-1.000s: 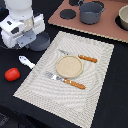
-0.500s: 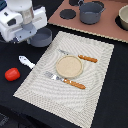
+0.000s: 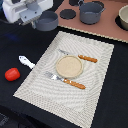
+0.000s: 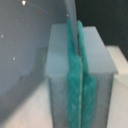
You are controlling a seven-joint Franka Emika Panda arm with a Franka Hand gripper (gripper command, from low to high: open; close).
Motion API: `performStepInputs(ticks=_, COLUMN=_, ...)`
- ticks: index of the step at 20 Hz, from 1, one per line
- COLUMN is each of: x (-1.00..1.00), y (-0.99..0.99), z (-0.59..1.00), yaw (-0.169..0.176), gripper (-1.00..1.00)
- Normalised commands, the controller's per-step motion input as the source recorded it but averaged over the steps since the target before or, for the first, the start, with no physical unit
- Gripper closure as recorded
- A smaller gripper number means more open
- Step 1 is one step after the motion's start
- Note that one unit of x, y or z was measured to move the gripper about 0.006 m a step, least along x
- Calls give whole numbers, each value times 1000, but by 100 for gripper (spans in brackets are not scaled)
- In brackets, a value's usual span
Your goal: Place the pan onto the stove and place the fish and sausage into the pan.
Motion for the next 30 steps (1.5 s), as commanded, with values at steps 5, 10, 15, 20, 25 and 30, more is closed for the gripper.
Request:
performStepInputs(ticks=5, x=259, y=942, z=157, yaw=0, gripper=100)
performStepInputs(ticks=10, x=303, y=905, z=90, yaw=0, gripper=100)
performStepInputs(ticks=15, x=439, y=735, z=55, yaw=-12, gripper=100)
performStepInputs(ticks=20, x=543, y=551, z=0, yaw=-29, gripper=100)
performStepInputs(ticks=25, x=526, y=554, z=-15, yaw=-27, gripper=100)
performStepInputs(ticks=30, x=474, y=507, z=-29, yaw=-26, gripper=100)
